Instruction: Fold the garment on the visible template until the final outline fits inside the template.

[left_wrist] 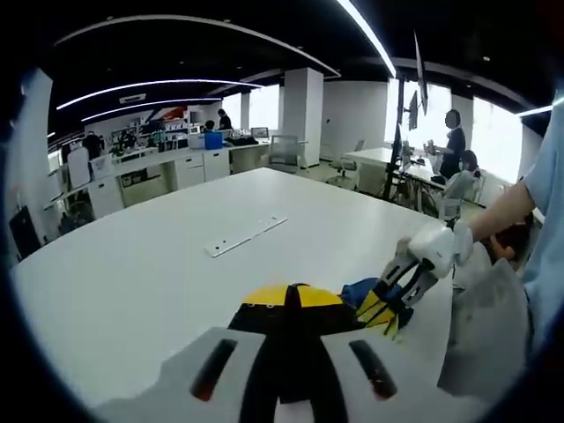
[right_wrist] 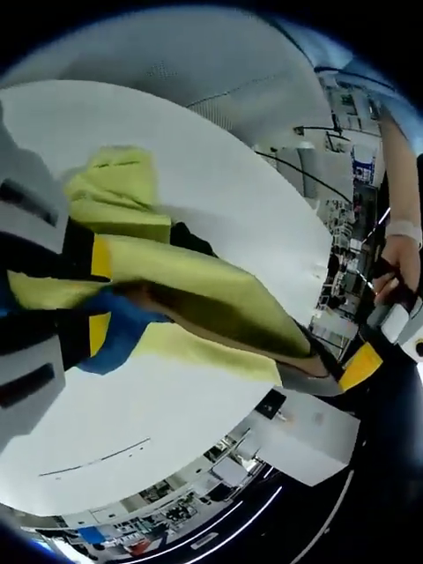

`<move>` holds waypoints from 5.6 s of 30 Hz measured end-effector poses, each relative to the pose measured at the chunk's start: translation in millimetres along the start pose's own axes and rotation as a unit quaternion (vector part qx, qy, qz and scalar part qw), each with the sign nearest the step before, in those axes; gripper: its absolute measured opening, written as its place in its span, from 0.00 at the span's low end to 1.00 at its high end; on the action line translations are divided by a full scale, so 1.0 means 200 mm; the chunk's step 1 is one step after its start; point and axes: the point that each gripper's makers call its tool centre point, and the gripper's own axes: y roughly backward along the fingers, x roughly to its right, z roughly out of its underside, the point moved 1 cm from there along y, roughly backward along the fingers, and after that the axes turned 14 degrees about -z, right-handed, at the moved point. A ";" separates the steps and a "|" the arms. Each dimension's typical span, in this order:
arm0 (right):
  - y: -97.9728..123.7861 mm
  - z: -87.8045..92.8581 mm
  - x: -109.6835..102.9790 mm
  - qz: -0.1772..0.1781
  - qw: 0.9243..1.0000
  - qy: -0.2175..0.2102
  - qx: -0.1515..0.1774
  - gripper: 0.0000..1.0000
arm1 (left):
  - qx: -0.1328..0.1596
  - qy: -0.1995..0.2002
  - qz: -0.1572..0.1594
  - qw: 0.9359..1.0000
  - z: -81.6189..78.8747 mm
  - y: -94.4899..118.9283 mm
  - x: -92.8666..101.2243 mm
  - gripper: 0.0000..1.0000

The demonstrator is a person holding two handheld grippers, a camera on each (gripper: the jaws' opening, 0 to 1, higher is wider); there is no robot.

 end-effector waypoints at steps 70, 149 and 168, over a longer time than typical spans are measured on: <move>0.47 0.21 1.01 0.142 0.961 -0.223 0.077 0.00 | -0.051 0.062 -0.030 0.996 0.26 -0.80 -0.44 0.00; 0.39 0.46 0.74 0.114 0.911 -0.379 0.119 0.69 | -0.040 0.029 -0.021 0.999 0.40 -0.62 -0.35 0.72; 0.59 0.47 0.39 0.137 0.897 -0.399 0.132 0.65 | -0.040 0.030 -0.025 0.998 0.49 -0.25 -0.13 0.70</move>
